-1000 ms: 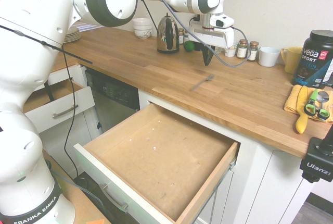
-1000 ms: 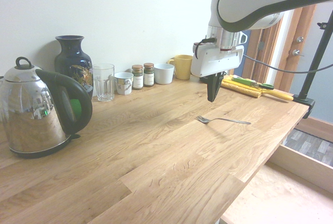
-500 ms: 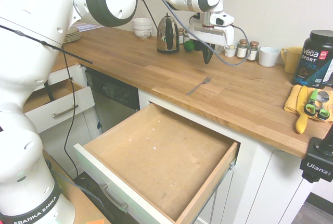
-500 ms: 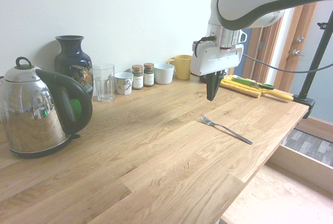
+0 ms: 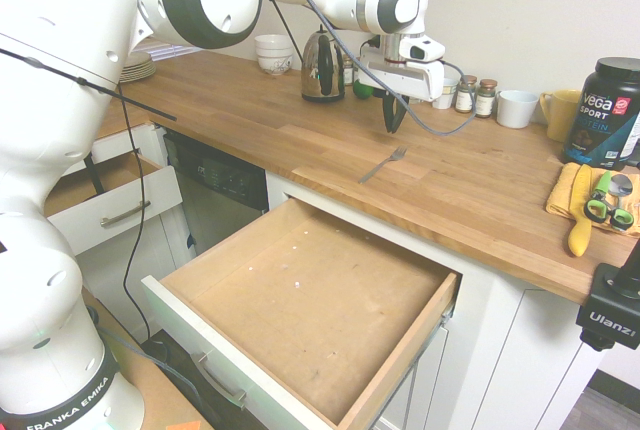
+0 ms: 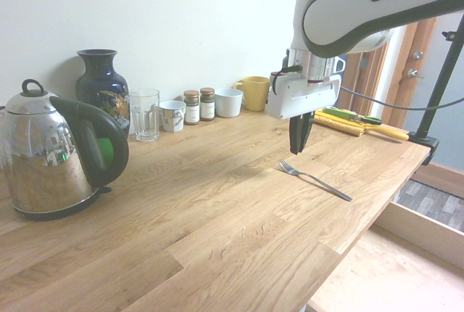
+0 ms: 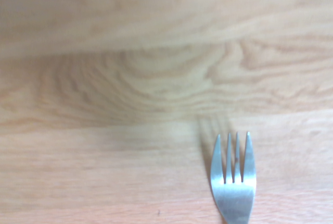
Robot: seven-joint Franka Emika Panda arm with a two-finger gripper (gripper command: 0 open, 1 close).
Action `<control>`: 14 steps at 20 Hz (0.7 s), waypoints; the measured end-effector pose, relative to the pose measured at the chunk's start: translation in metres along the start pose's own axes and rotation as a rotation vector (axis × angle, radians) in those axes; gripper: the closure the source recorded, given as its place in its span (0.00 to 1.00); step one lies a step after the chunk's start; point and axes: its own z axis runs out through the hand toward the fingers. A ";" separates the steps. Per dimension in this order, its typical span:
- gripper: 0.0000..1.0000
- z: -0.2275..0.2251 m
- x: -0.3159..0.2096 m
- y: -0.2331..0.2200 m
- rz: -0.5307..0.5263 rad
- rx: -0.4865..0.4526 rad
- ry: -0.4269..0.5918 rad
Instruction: Put fork in the drawer
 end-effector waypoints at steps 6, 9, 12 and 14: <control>0.00 0.021 -0.001 0.006 0.006 -0.016 -0.013; 0.00 0.026 -0.002 0.008 0.006 -0.021 -0.016; 0.00 0.034 -0.005 0.009 0.005 -0.032 -0.027; 0.00 0.037 -0.007 0.009 0.004 -0.035 -0.030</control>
